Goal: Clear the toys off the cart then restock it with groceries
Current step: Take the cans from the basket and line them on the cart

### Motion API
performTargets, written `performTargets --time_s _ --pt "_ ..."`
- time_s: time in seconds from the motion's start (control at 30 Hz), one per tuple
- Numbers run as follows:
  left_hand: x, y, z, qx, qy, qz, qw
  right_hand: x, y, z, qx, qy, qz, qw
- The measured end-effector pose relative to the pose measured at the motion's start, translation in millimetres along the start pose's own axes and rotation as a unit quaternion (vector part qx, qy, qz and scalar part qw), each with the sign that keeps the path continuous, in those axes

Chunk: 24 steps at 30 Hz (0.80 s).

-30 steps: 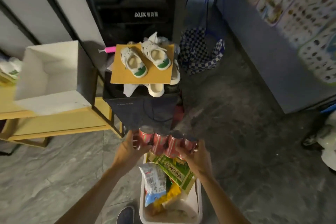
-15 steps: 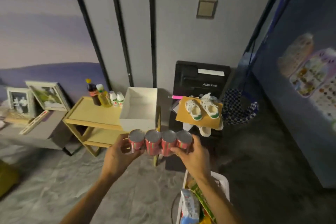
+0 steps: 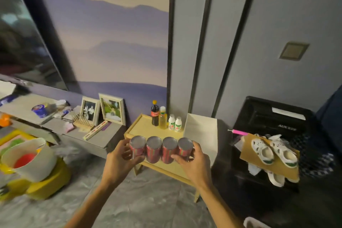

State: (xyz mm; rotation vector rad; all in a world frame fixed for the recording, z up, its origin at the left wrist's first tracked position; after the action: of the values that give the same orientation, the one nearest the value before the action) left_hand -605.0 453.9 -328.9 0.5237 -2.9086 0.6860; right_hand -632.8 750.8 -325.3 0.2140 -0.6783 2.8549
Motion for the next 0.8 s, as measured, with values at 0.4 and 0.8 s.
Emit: performTargets --time_s 0.4,0.8 --pt "151.6 -4.4 78.3 0.025 -0.027 0.049 0.998 97.0 132.5 -25.7 0.011 0.035 -0.013 0.999" --pt "312.7 79.1 169.4 0.043 -0.08 0.171 0.981 197.3 210.5 -95.3 -0.012 0.148 -0.063 0.987"
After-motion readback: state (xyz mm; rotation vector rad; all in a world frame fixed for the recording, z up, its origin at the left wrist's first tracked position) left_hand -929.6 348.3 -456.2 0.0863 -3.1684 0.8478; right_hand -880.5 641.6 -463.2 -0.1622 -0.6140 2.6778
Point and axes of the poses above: each hand's wrist, its own x-axis towards the middle knuckle, its own y-axis out of the palm, z = x × y, the point moved 1 cm from there along x, towards the middle knuckle, and after that the axes turned 6 degrees about -z, right-handed, at the moved point
